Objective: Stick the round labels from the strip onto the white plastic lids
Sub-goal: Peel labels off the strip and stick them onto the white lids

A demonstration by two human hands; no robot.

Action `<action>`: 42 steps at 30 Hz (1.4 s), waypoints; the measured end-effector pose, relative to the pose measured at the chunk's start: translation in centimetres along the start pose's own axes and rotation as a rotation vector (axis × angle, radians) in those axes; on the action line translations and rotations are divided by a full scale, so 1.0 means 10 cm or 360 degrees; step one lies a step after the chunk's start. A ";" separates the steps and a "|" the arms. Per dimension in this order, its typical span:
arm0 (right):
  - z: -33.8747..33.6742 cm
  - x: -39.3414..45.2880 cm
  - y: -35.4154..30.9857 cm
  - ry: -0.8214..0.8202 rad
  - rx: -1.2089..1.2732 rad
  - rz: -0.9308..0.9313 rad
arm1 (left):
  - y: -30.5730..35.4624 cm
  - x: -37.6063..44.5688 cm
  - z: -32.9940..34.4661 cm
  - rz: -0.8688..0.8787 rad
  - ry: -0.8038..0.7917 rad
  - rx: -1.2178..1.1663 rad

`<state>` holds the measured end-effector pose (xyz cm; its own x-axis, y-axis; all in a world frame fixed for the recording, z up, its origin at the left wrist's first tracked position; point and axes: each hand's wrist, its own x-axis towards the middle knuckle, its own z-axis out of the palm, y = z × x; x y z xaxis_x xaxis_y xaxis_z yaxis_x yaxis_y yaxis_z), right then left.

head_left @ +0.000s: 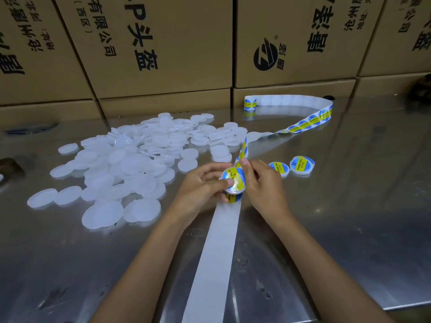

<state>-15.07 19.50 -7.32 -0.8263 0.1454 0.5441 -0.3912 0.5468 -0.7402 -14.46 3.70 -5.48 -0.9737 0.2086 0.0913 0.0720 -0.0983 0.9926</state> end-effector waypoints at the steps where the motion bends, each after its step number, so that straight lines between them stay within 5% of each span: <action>1: 0.01 0.00 0.00 -0.0018 0.0065 0.0023 | 0.00 0.00 0.00 0.0018 0.0066 0.0003; 7: 0.01 -0.05 0.00 -0.0383 -0.0170 -0.0099 | 0.02 0.01 -0.04 0.0089 0.0346 -0.0226; 12: 0.01 -0.05 0.02 -0.0330 -0.0234 -0.0138 | 0.01 0.01 -0.03 0.0073 0.0370 -0.0191; 23: 0.01 -0.03 0.04 -0.0137 -0.0217 0.0034 | 0.00 0.00 -0.01 -0.0015 -0.0091 -0.0107; 34: 0.03 -0.07 -0.02 -0.0468 -0.0090 0.0108 | 0.01 0.00 0.03 0.0047 0.0531 -0.0057; 42: 0.01 -0.01 0.01 -0.0454 -0.0048 0.0246 | -0.03 0.00 0.03 0.0066 0.0064 -0.0039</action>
<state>-15.05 19.47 -7.50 -0.9569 -0.0058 0.2904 -0.2435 0.5610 -0.7912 -14.44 4.01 -5.74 -0.9779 0.1648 0.1283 0.1074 -0.1299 0.9857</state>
